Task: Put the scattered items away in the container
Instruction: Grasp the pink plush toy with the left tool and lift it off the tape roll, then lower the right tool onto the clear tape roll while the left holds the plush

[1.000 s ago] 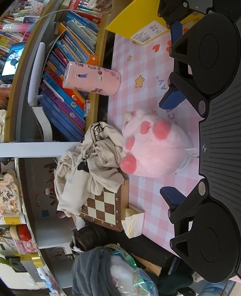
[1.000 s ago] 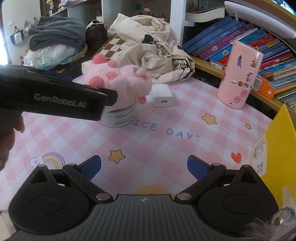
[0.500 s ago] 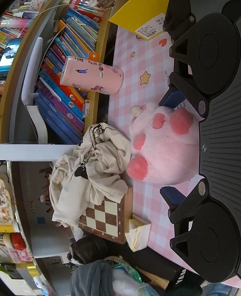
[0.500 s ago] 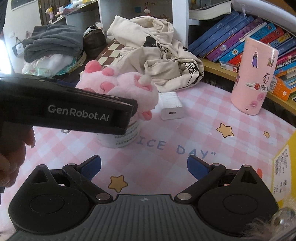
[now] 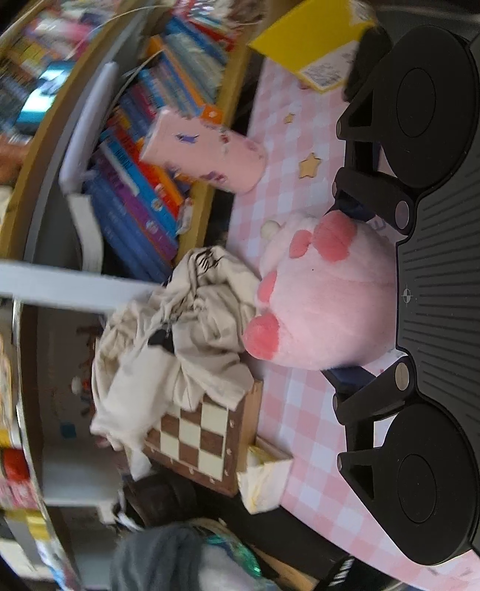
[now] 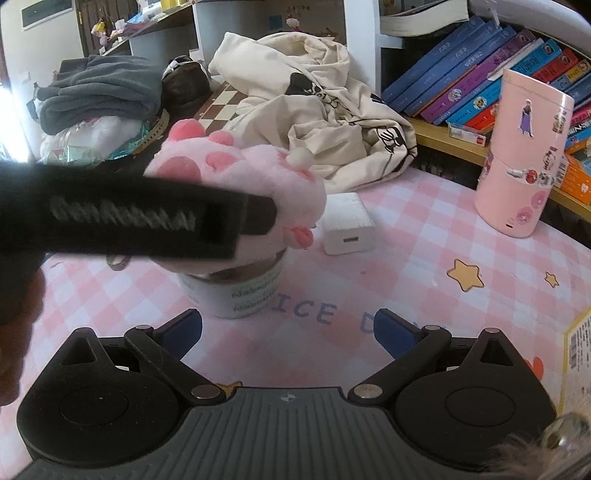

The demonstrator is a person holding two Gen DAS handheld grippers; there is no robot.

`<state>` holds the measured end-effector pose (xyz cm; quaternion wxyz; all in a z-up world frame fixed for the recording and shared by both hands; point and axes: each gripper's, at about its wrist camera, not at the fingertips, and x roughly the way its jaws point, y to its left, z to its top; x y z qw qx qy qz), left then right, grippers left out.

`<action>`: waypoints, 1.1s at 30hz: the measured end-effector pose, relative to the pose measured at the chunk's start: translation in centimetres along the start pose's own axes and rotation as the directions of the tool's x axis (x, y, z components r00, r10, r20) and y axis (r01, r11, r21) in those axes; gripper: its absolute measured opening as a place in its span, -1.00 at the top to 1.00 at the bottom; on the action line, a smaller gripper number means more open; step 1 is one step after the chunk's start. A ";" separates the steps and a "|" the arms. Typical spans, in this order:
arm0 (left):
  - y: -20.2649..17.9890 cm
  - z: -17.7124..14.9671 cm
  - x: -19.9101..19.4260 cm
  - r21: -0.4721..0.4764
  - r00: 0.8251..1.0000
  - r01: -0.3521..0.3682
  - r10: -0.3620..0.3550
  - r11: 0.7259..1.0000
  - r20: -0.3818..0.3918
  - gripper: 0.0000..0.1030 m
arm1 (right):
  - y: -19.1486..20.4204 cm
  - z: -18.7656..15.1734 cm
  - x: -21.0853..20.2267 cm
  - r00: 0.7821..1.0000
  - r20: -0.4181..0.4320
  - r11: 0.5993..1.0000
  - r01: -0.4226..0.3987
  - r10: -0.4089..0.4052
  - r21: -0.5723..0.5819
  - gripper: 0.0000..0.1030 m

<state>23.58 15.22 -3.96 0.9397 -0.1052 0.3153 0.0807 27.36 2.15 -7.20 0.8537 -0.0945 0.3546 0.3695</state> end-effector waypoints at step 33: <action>7.9 -1.8 -5.9 -0.230 0.978 -0.206 0.211 0.951 -0.003 -0.38 | 3.9 3.6 5.1 0.998 -0.003 0.979 -0.058 0.059 -0.195 -0.62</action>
